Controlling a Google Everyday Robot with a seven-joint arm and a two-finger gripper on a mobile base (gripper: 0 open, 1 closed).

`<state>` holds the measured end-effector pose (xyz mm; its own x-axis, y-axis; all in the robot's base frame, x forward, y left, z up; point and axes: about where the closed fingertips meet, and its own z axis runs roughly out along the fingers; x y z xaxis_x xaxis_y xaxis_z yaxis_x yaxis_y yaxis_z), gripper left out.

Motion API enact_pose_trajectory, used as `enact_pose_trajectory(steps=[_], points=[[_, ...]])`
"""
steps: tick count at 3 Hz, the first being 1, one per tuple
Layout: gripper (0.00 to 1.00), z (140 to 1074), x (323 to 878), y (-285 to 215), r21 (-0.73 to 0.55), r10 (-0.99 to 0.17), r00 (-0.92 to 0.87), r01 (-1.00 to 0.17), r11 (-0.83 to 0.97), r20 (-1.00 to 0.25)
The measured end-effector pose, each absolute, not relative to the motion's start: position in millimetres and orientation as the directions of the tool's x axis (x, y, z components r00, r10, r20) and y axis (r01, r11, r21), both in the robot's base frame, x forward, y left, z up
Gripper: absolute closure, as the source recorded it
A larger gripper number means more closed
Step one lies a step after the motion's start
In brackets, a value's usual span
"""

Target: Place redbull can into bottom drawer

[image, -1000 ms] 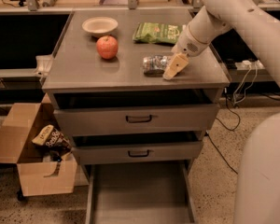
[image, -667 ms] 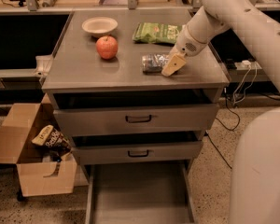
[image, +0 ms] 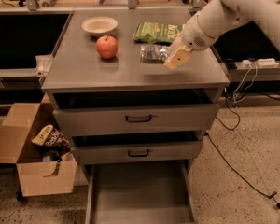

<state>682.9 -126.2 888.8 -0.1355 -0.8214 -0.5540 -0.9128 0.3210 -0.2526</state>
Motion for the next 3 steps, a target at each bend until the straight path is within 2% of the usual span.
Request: enact_pose_trajectory(steps=[1, 2, 3], points=[[1.00, 909.6, 629.9, -141.1, -0.271, -0.784, -0.107, -0.903, 0.334, -0.611], [1.00, 906.7, 585.7, -164.2, -0.218, -0.733, -0.107, -0.917, 0.334, -0.671], [1.00, 906.9, 585.4, -165.1, -0.217, -0.732, -0.109, -0.916, 0.336, -0.673]])
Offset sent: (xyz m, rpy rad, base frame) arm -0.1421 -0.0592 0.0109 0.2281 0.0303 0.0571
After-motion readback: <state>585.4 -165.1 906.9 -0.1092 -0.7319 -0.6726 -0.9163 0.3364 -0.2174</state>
